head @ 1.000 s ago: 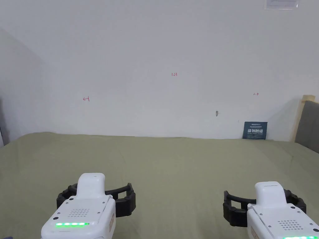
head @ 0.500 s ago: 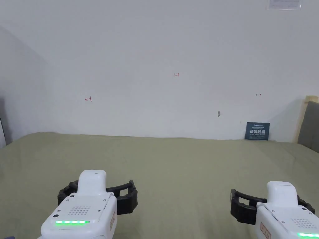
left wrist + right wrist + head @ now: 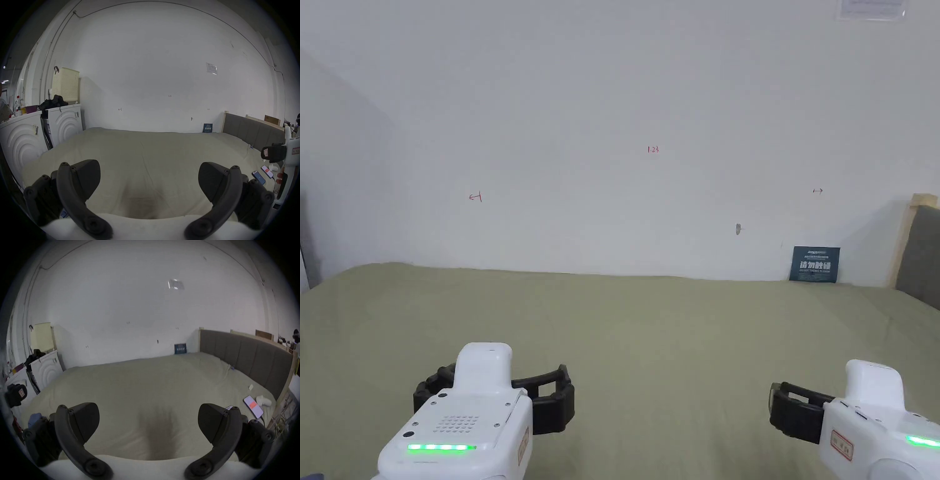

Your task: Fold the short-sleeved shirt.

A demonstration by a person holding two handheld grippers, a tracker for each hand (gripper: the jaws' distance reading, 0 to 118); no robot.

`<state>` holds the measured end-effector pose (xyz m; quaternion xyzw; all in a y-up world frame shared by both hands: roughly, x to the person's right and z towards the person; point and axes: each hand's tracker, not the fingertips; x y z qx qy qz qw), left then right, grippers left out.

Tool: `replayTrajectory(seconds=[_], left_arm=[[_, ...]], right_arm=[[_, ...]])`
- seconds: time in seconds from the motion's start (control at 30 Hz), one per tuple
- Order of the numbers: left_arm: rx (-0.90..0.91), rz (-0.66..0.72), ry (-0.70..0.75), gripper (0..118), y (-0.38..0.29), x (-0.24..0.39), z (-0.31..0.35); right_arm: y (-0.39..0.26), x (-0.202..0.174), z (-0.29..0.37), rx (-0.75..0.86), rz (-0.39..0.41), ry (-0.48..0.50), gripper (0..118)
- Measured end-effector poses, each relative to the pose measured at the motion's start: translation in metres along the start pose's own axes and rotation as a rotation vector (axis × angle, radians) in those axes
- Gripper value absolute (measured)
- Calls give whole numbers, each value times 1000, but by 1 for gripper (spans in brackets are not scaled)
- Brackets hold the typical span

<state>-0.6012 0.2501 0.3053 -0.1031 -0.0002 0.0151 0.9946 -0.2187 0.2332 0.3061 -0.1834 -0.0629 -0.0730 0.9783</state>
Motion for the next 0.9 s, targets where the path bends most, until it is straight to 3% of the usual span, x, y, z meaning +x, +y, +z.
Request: replayTrajectory(seconds=[0.13,0.3,0.43,0.57,0.77,0.9], left_arm=[[-7,2,-7,118,0,1,-2],[-14,0,-4,118,-1,3,-3],[-17,5,-5,118,-2,1,-9],[-22,6,1,118,-3,0,-10],[-17,8,0,118,-2,2,-5],[-18,12,2,118,-3,3,-4]], right_arm=[[-4,2,-7,-2,3,23,118],[-4,-5,-5,3,68,32,118],[-2,-6,-4,-18,62,66,118],[-2,-11,-5,-33,82,27,118],[-6,-11,2,-46,50,116,118],[-23,-10,3,76,112,159,118]])
